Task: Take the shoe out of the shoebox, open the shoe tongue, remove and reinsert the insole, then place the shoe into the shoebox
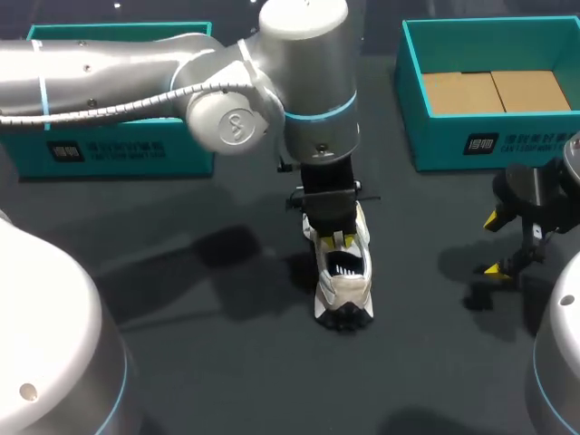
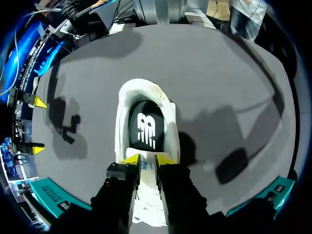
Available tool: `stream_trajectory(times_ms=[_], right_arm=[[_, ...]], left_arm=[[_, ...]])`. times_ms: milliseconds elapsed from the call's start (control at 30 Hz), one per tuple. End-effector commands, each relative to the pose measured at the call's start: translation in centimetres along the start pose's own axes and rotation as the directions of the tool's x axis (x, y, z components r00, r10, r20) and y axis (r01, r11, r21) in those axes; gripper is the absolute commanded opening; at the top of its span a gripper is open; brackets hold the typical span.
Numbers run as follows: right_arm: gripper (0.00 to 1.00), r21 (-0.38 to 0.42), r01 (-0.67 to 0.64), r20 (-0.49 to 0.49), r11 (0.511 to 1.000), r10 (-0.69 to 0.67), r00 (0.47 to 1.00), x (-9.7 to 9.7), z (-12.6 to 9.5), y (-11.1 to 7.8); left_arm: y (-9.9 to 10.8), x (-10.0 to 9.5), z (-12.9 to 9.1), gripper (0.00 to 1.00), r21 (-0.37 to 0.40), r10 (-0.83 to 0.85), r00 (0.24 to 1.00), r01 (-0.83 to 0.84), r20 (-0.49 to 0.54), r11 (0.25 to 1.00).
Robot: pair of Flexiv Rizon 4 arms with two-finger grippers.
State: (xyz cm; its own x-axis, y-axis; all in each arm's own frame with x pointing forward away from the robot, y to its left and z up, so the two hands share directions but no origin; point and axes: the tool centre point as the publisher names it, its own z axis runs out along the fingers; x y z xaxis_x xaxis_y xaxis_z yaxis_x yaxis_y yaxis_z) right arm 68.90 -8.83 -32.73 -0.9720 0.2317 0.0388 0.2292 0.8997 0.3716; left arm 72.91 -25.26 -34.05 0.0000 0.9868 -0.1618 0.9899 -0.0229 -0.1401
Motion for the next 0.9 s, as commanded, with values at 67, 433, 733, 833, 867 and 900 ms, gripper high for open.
stream_trajectory(times_ms=[67,433,733,833,867,900], right_arm=[[1.0,0.001,0.0,0.003,1.0,0.0,1.0,0.2,0.0,0.0],[1.0,0.001,0.0,0.003,1.0,0.0,1.0,0.2,0.0,0.0],[1.0,0.001,0.0,0.003,1.0,0.0,1.0,0.2,0.0,0.0],[1.0,0.001,0.0,0.003,1.0,0.0,1.0,0.2,0.0,0.0],[1.0,0.001,0.0,0.003,1.0,0.0,1.0,0.2,0.0,0.0],[1.0,0.001,0.0,0.003,1.0,0.0,1.0,0.2,0.0,0.0]], left_arm=[[-0.4,-0.4,1.2,0.19,0.0,0.009,1.0,-0.009,-0.004,1.0],[-0.7,-0.2,-1.4,0.2,-0.062,0.019,1.0,-0.018,0.009,0.998],[-0.2,-0.1,0.9,0.24,-0.032,-0.019,1.0,0.018,-0.016,0.999],[-0.9,0.2,-0.1,0.27,-0.045,-0.024,1.0,0.024,0.0,0.999],[-1.2,0.3,-0.7,0.28,-0.05,-0.027,1.0,0.028,0.007,0.998],[-1.7,0.4,-1.4,0.29,-0.05,-0.024,1.0,0.025,0.02,0.998]])
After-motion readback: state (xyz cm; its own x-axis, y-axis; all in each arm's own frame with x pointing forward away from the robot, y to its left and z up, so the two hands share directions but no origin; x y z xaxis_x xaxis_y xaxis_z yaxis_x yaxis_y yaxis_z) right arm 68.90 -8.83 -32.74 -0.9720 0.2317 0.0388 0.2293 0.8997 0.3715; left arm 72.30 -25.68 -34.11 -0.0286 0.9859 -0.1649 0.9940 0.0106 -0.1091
